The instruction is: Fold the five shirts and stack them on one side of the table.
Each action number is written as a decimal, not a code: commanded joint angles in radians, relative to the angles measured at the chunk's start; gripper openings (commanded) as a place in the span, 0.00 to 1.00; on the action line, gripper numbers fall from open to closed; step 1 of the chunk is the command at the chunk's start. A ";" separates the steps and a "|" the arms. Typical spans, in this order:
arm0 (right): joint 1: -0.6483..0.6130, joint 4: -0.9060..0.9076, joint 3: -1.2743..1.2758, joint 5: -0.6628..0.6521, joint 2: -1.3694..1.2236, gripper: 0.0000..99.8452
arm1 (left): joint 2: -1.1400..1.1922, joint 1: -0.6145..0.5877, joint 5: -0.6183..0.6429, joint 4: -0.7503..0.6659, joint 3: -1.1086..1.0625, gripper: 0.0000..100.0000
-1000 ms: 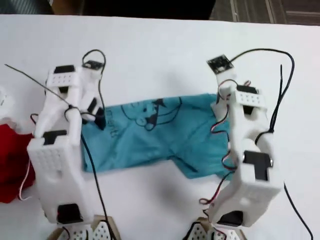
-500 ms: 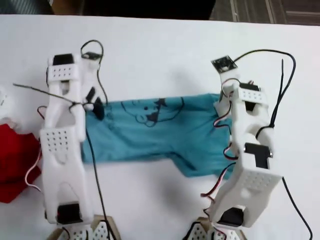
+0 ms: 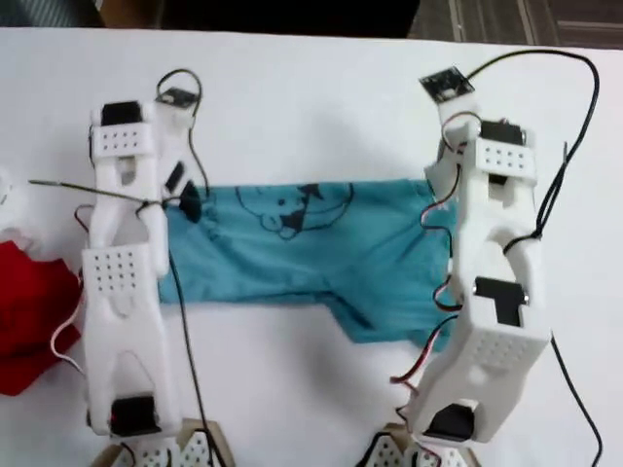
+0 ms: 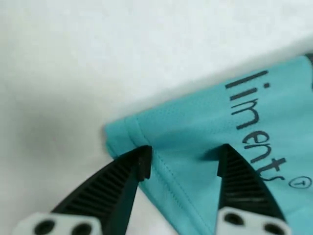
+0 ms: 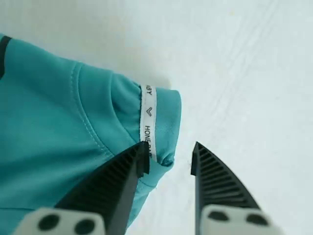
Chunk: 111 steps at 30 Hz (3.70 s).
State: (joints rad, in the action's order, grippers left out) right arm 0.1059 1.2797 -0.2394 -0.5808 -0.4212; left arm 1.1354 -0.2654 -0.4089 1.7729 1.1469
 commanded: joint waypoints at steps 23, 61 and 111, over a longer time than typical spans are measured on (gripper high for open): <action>-0.163 0.044 0.818 -0.183 0.843 0.15 | -0.867 0.071 -0.012 -0.327 -1.221 0.26; -0.297 -0.404 1.330 -0.255 1.092 0.02 | -0.908 0.021 0.129 -0.703 -1.570 0.26; -0.225 -0.242 1.074 -0.126 1.063 0.21 | -0.908 0.026 0.124 -0.703 -1.569 0.26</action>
State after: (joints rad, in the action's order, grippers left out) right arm -0.1611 1.1815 0.8746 -0.7940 0.6421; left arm 0.2163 -0.2378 -0.2892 1.0932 -0.4488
